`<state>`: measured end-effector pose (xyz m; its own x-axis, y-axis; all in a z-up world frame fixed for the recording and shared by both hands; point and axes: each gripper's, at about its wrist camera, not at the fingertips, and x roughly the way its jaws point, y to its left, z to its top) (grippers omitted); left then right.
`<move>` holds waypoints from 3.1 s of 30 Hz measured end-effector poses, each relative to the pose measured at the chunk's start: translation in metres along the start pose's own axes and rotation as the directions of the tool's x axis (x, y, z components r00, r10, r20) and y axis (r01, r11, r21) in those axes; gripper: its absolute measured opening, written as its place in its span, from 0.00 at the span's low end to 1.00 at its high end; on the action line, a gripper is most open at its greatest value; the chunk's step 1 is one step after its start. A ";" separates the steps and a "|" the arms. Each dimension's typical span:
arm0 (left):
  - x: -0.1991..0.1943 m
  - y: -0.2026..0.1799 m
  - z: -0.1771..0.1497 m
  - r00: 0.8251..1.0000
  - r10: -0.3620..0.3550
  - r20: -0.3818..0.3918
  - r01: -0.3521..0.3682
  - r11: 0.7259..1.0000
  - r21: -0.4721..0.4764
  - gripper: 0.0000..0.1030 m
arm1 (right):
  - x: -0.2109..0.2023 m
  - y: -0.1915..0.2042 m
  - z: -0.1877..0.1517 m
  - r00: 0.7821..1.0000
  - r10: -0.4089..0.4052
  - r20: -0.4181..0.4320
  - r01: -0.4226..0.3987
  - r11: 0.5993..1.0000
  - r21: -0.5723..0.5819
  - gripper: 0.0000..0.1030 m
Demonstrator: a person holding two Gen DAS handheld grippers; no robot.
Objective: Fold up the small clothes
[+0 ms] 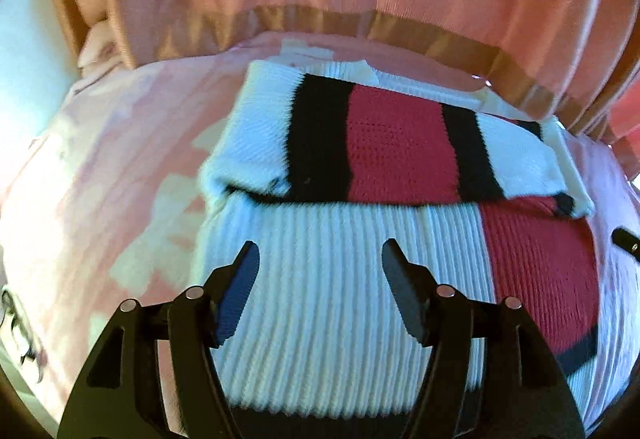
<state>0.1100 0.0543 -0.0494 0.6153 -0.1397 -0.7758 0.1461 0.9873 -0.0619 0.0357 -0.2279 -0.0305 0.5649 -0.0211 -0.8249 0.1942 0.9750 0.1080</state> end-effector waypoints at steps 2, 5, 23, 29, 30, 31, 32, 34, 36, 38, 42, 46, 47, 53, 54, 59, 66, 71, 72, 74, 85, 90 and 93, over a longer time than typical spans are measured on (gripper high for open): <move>-0.019 0.009 -0.019 1.000 0.000 0.023 0.000 1.000 -0.002 0.64 | -0.008 -0.001 -0.023 1.000 -0.006 -0.007 0.006 1.000 -0.002 0.28; -0.040 0.016 -0.056 0.999 0.018 0.032 -0.019 1.000 0.023 0.67 | -0.031 -0.013 -0.062 0.999 -0.044 0.021 0.044 0.999 0.011 0.52; -0.089 0.044 -0.205 0.997 0.030 -0.070 -0.037 0.995 -0.092 0.83 | -0.061 -0.012 -0.222 0.994 0.024 -0.106 -0.006 0.986 0.164 0.67; -0.093 0.049 -0.205 0.999 -0.026 -0.035 0.022 0.994 -0.105 0.48 | -0.057 0.000 -0.220 0.996 -0.015 -0.090 0.026 0.992 0.123 0.60; -0.093 0.051 -0.204 0.998 -0.049 -0.036 0.044 0.992 -0.119 0.34 | -0.057 0.001 -0.220 0.996 -0.024 -0.083 0.034 0.993 0.115 0.39; -0.093 0.054 -0.203 0.997 -0.060 -0.039 0.055 0.989 -0.134 0.23 | -0.058 0.001 -0.219 0.997 -0.017 -0.078 0.026 0.993 0.115 0.25; -0.093 0.057 -0.202 0.996 -0.076 -0.040 0.069 0.987 -0.145 0.16 | -0.059 -0.001 -0.218 0.997 -0.002 -0.075 0.011 0.993 0.121 0.09; -0.093 0.060 -0.202 0.990 -0.131 -0.052 0.120 0.977 -0.174 0.10 | -0.063 -0.004 -0.216 0.998 0.024 -0.063 -0.015 0.990 0.138 0.07; -0.099 0.058 -0.200 0.988 -0.147 -0.044 0.138 0.976 -0.167 0.09 | -0.073 -0.007 -0.215 0.998 0.057 -0.040 -0.050 0.988 0.149 0.06; -0.114 0.054 -0.199 0.989 -0.144 -0.013 0.141 0.980 -0.138 0.08 | -0.089 -0.007 -0.215 0.997 0.078 -0.006 -0.076 0.984 0.159 0.06; -0.159 0.051 -0.205 0.986 -0.161 0.037 0.163 0.982 -0.093 0.07 | -0.131 -0.007 -0.224 0.995 0.085 0.043 -0.091 0.985 0.145 0.05; -0.205 0.053 -0.221 0.982 -0.183 0.045 0.186 0.981 -0.058 0.04 | -0.176 -0.009 -0.252 0.996 0.087 0.029 -0.090 0.988 0.123 0.05; -0.217 0.053 -0.229 0.981 -0.190 0.041 0.191 0.980 -0.045 0.04 | -0.182 -0.008 -0.259 0.996 0.088 0.020 -0.090 0.988 0.123 0.05; -0.259 0.058 -0.259 0.970 -0.243 -0.026 0.240 0.967 -0.085 0.04 | -0.224 -0.005 -0.297 0.989 0.141 -0.037 -0.133 0.978 0.160 0.05; -0.268 0.059 -0.258 0.969 -0.247 -0.018 0.245 0.966 -0.085 0.04 | -0.234 -0.004 -0.298 0.989 0.147 -0.026 -0.141 0.977 0.160 0.05; -0.298 0.056 -0.198 0.952 -0.278 0.129 0.283 0.959 -0.021 0.04 | -0.273 -0.006 -0.238 0.972 0.175 0.154 -0.192 0.976 0.106 0.05; -0.220 0.024 -0.058 0.934 -0.174 0.311 0.164 0.985 0.058 0.04 | -0.182 -0.032 -0.071 0.943 0.164 0.291 -0.197 0.977 0.086 0.05; -0.091 0.015 0.013 0.979 -0.070 0.191 0.073 0.997 -0.005 0.04 | -0.068 -0.051 0.002 0.970 0.174 0.169 -0.206 0.959 0.197 0.06; -0.070 0.014 0.019 0.985 -0.049 0.166 0.051 0.999 -0.011 0.04 | -0.047 -0.053 0.010 0.975 0.178 0.133 -0.204 0.955 0.215 0.05; -0.032 0.015 0.029 0.993 -0.027 0.113 0.030 0.999 -0.030 0.04 | -0.006 -0.057 0.023 0.979 0.191 0.069 -0.203 0.945 0.258 0.06; 0.033 0.025 0.037 0.998 0.042 0.045 -0.039 0.997 -0.060 0.65 | 0.022 -0.055 0.050 0.985 0.152 0.077 -0.166 0.959 0.228 0.52; 0.004 0.044 0.045 0.987 0.026 0.161 -0.013 0.996 -0.083 0.80 | -0.007 -0.063 0.048 0.985 0.079 0.152 -0.103 0.982 0.157 0.68; 0.000 0.052 0.044 0.988 -0.038 0.153 0.051 0.995 -0.083 0.83 | 0.011 -0.063 0.034 0.991 0.121 0.053 -0.127 0.983 0.135 0.68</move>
<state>0.1515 0.1024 -0.0251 0.7205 -0.1870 -0.6677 0.1128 0.9817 -0.1533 0.0568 -0.2973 -0.0281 0.6260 0.0853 -0.7752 0.2273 0.9309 0.2861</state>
